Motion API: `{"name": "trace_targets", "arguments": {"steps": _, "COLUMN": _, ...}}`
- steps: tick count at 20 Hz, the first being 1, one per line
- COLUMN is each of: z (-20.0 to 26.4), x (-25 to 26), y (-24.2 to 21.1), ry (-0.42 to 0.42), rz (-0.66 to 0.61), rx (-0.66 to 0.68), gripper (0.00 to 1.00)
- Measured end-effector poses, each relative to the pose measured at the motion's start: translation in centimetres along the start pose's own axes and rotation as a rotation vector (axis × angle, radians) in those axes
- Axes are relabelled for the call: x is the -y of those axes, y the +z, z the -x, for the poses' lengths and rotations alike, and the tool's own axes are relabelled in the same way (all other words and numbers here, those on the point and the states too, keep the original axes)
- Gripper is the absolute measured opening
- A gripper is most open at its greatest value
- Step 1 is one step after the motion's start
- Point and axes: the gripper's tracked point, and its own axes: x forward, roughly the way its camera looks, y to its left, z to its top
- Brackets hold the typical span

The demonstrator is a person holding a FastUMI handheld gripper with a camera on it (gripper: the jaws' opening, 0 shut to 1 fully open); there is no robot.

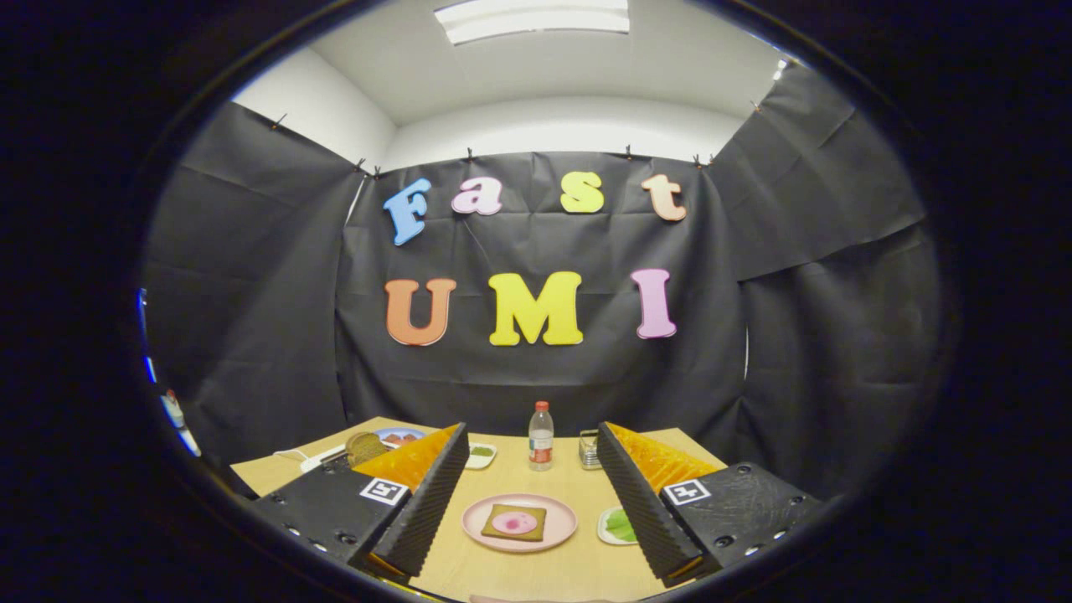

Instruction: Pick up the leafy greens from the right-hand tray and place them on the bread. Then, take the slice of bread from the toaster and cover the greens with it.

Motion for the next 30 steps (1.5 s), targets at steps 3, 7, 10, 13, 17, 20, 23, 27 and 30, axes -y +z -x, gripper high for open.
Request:
{"name": "trace_targets", "arguments": {"steps": 3, "z": -1.2, "x": 1.2, "y": -0.8, "ry": -0.011, "rz": -0.004, "rx": -0.021, "gripper": 0.94}}
{"name": "trace_targets", "arguments": {"steps": 7, "z": -3.2, "x": 2.4, "y": -1.7, "ry": -0.008, "rz": 0.004, "rx": -0.047, "gripper": 0.95}}
{"name": "trace_targets", "arguments": {"steps": 10, "z": -4.9, "x": 3.9, "y": -3.0, "ry": -0.001, "rz": 0.031, "rx": -0.069, "gripper": 0.95}}
{"name": "trace_targets", "arguments": {"steps": 13, "z": -6.9, "x": 7.4, "y": -6.0, "ry": -0.029, "rz": 0.025, "rx": -0.146, "gripper": 0.95}}
{"name": "trace_targets", "arguments": {"steps": 17, "z": -9.9, "x": 12.5, "y": -9.9, "ry": -0.082, "rz": -0.009, "rx": -0.265, "gripper": 0.95}}
{"name": "trace_targets", "arguments": {"steps": 20, "z": -12.0, "x": 17.4, "y": -12.4, "ry": -0.174, "rz": 0.015, "rx": -0.318, "gripper": 0.95}}
{"name": "trace_targets", "arguments": {"steps": 23, "z": -14.1, "x": 20.3, "y": -15.4, "ry": -0.209, "rz": -0.021, "rx": -0.388, "gripper": 0.95}}
{"name": "trace_targets", "arguments": {"steps": 27, "z": -17.2, "x": 23.0, "y": -21.3, "ry": -0.224, "rz": -0.084, "rx": -0.538, "gripper": 0.95}}
{"name": "trace_targets", "arguments": {"steps": 30, "z": -19.1, "x": 24.1, "y": -25.0, "ry": -0.236, "rz": -0.094, "rx": -0.639, "gripper": 0.93}}
